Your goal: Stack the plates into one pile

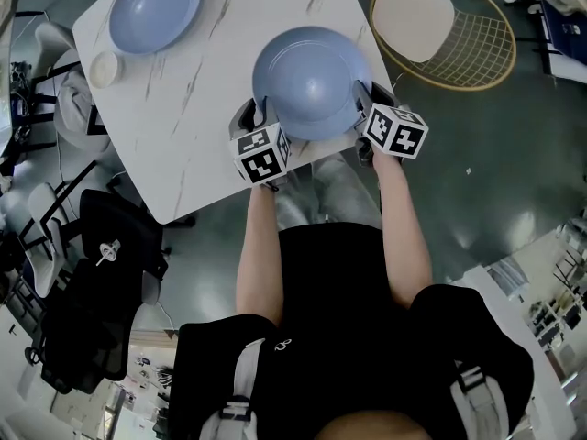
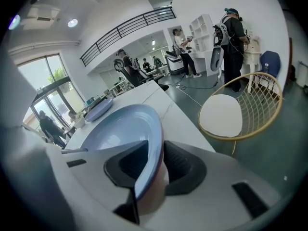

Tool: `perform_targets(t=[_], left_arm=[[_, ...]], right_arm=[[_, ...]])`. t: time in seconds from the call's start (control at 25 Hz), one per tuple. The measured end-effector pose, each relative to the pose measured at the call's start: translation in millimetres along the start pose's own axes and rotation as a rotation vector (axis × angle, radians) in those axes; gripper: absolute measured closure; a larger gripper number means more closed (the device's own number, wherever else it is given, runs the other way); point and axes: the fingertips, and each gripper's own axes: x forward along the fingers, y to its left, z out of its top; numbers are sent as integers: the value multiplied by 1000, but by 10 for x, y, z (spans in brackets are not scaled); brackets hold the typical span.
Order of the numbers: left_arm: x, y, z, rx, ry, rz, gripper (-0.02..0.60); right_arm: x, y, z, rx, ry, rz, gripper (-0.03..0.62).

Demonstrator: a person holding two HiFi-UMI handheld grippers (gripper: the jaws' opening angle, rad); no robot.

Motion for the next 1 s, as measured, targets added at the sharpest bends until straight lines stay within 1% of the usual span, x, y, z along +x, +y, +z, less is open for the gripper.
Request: perform_targets(t=[0.12, 0.24, 0.28, 0.48, 1.0], left_arm=[[4, -11, -3, -13, 5, -18, 476], [2, 1, 2, -37, 8, -32, 481], [1, 18, 7, -44, 7, -29, 484], [-36, 157, 56, -76, -1, 3, 494], [-236, 737, 251, -168, -69, 87, 499]], right_arm=[[-1, -14, -3, 7, 1, -11, 494], [-3, -30, 4, 20, 0, -29, 519], [2, -26, 6, 20, 0, -34, 533], [73, 76, 9, 43, 1, -36, 537], [341, 737, 177, -56, 7, 63, 537]])
